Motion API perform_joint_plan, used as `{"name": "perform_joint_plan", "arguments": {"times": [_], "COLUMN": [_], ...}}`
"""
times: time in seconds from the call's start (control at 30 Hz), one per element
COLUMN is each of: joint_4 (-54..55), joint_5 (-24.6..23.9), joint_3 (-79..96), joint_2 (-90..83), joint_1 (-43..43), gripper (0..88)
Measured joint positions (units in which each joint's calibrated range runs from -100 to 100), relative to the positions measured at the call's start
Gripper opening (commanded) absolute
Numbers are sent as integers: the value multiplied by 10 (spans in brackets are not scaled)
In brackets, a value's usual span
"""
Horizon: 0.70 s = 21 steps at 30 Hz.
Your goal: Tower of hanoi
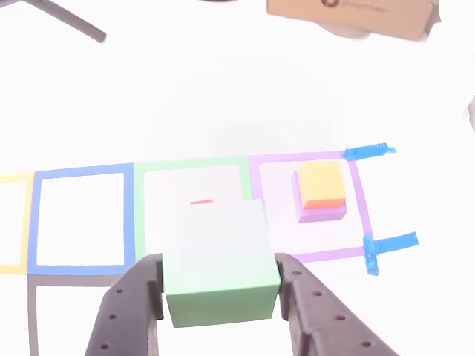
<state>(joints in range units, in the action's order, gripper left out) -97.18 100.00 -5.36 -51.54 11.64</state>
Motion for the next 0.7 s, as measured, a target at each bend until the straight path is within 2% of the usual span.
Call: {"name": "perform_joint_plan", "arguments": {"times": [0.2, 0.43, 0.7], "joint_4": [-20, -11, 145], "joint_5": [0, 0, 0], "joint_3": [-43, -1, 223], "joint_2": [-7, -7, -42], "joint_1": [-66, -140, -226], "gripper": [47, 46, 46]}}
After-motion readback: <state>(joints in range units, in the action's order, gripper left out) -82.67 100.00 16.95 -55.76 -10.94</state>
